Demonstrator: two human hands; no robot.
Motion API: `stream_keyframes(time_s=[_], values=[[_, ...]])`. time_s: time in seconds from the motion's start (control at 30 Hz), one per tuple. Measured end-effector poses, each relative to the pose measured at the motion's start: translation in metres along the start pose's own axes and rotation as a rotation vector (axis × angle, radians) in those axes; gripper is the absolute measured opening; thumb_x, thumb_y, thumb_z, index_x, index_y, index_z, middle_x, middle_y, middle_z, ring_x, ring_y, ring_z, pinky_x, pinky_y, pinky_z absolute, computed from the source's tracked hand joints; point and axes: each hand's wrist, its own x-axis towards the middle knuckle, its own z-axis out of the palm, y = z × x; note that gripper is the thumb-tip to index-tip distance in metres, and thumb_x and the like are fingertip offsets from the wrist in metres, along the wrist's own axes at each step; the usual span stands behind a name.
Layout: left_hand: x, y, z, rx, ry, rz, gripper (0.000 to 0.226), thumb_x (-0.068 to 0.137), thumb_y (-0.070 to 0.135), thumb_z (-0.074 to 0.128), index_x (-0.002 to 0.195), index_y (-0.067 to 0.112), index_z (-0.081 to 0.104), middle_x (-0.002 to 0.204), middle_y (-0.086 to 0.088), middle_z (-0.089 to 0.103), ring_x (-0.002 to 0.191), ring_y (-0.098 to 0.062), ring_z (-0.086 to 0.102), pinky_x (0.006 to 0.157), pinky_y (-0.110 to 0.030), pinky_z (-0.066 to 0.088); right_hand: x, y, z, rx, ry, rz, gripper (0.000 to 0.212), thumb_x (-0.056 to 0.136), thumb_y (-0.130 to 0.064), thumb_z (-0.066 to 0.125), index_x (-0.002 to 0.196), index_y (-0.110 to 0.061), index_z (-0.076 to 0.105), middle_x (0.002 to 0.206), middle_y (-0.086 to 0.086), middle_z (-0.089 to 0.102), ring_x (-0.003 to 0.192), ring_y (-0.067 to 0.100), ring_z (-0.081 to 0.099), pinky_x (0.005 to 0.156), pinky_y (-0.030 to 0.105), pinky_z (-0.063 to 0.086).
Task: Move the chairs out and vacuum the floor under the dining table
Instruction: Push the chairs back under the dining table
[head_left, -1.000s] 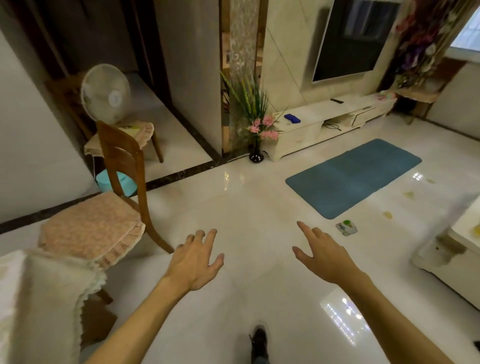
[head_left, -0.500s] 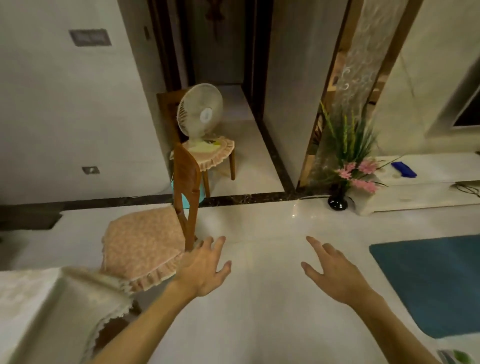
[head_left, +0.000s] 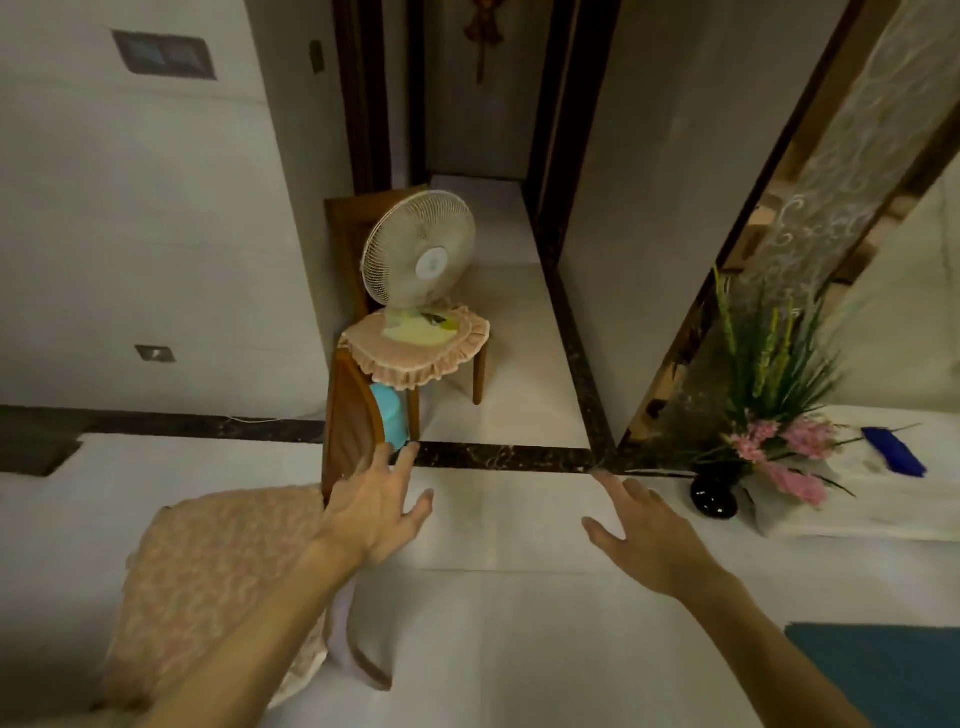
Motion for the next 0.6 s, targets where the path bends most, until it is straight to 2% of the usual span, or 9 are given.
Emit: stream_keyframes(time_s=[0.07, 0.13, 0.23, 0.33, 0.6], values=[[0.033, -0.006, -0.009, 0.001, 0.013, -0.014, 0.069, 0.095, 0.059, 0.033, 0.152, 0.024, 0.016, 0.148, -0.01, 0.033, 0.128, -0.029, 0.046, 0.096, -0.045, 0.051, 0.04, -0.001, -0.014, -0.015, -0.003, -0.007, 0.07, 0.097, -0.059, 0.039, 0.155, -0.031, 0.011, 0.157, 0.002, 0.03, 0.14, 0.025, 0.037, 0.108, 0.04, 0.04], [0.061, -0.016, -0.013, 0.005, 0.024, -0.032, 0.068, 0.095, 0.06, 0.033, 0.151, 0.025, 0.018, 0.145, -0.009, 0.036, 0.127, -0.027, 0.047, 0.094, -0.043, 0.052, 0.083, -0.006, -0.024, -0.01, -0.005, -0.029, 0.068, 0.098, -0.057, 0.04, 0.155, -0.031, 0.013, 0.155, 0.001, 0.032, 0.138, 0.025, 0.04, 0.107, 0.04, 0.041], [0.099, -0.038, -0.015, 0.018, 0.021, -0.098, 0.067, 0.096, 0.059, 0.035, 0.15, 0.024, 0.018, 0.143, -0.007, 0.038, 0.124, -0.025, 0.048, 0.093, -0.039, 0.052, 0.149, -0.017, -0.031, 0.044, -0.005, -0.13, 0.066, 0.097, -0.055, 0.043, 0.153, -0.031, 0.019, 0.133, -0.001, 0.047, 0.118, 0.02, 0.051, 0.098, 0.037, 0.049], [0.131, -0.059, -0.017, -0.003, 0.017, -0.183, 0.065, 0.096, 0.058, 0.036, 0.148, 0.023, 0.019, 0.141, -0.008, 0.04, 0.119, -0.024, 0.049, 0.093, -0.04, 0.05, 0.218, -0.031, -0.032, 0.071, -0.055, -0.232, 0.065, 0.097, -0.054, 0.045, 0.153, -0.031, 0.019, 0.123, -0.002, 0.049, 0.109, 0.018, 0.052, 0.092, 0.038, 0.05], [0.206, -0.119, -0.038, 0.043, -0.136, -0.517, 0.072, 0.097, 0.064, 0.029, 0.155, 0.027, 0.007, 0.153, -0.007, 0.031, 0.131, -0.026, 0.042, 0.104, -0.042, 0.038, 0.419, -0.107, -0.034, 0.053, -0.159, -0.513, 0.061, 0.097, -0.049, 0.049, 0.149, -0.037, 0.018, 0.146, 0.0, 0.041, 0.129, 0.023, 0.046, 0.097, 0.042, 0.045]])
